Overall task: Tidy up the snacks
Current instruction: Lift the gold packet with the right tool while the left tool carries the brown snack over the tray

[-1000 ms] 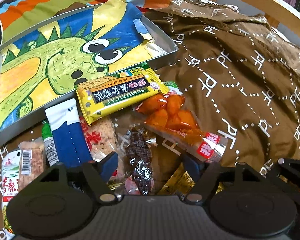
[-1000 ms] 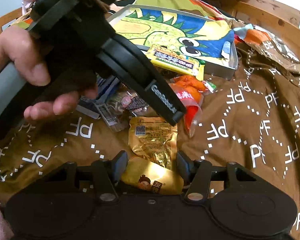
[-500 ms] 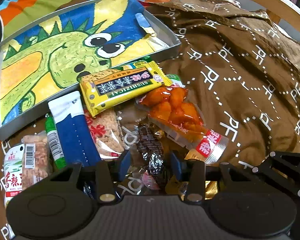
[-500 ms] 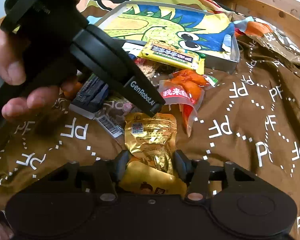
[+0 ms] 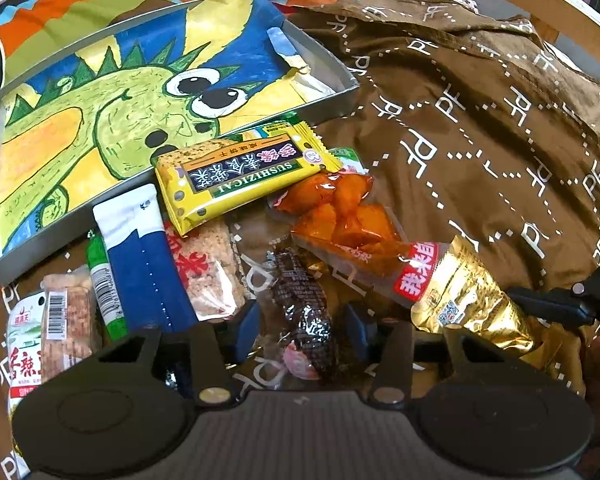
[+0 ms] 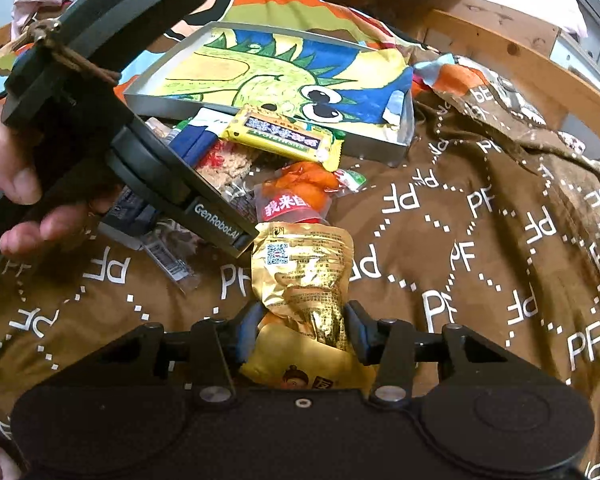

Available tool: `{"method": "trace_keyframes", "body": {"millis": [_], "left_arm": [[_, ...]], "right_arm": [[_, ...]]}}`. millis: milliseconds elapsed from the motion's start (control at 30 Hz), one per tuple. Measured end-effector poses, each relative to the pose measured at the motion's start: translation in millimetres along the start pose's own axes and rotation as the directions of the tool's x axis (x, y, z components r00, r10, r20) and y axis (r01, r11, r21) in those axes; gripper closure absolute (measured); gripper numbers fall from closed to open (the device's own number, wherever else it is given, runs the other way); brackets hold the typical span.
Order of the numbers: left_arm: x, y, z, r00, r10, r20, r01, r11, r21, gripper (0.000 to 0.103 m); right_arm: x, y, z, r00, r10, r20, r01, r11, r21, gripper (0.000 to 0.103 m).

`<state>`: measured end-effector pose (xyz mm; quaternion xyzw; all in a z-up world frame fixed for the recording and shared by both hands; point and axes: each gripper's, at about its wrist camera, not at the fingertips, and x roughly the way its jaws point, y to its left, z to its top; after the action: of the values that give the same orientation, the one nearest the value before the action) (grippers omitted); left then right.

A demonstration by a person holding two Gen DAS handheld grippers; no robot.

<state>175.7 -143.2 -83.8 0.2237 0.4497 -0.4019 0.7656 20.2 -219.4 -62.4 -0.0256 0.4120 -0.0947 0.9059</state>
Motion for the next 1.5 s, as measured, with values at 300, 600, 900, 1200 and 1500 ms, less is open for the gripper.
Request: {"method": "trace_keyframes", "body": {"millis": [300, 600, 900, 1200, 1500], "left_arm": [[-18, 2, -11, 0.999, -0.027, -0.036, 0.023, 0.993, -0.117, 0.069], [-39, 3, -30, 0.996, -0.061, -0.058, 0.043, 0.963, -0.266, 0.07], [-38, 0, -38, 0.996, -0.062, -0.061, 0.041, 0.955, -0.295, 0.081], [-16, -15, -38, 0.996, -0.072, -0.058, 0.058, 0.974, -0.221, 0.045], [-27, -13, -38, 0.997, -0.04, -0.067, 0.024, 0.973, -0.228, 0.065]], "right_arm": [[-10, -1, -1, 0.999, 0.016, 0.044, -0.016, 1.0, 0.0, 0.054], [-22, 1, -4, 0.995, 0.013, 0.098, -0.011, 1.0, -0.016, 0.054], [-33, 1, -4, 0.99, 0.003, 0.144, 0.002, 0.999, -0.034, 0.054], [-31, 2, -4, 0.988, -0.001, 0.154, 0.007, 0.999, -0.037, 0.054], [-34, -2, -3, 0.986, -0.018, 0.167, 0.022, 1.0, -0.02, 0.054]]}}
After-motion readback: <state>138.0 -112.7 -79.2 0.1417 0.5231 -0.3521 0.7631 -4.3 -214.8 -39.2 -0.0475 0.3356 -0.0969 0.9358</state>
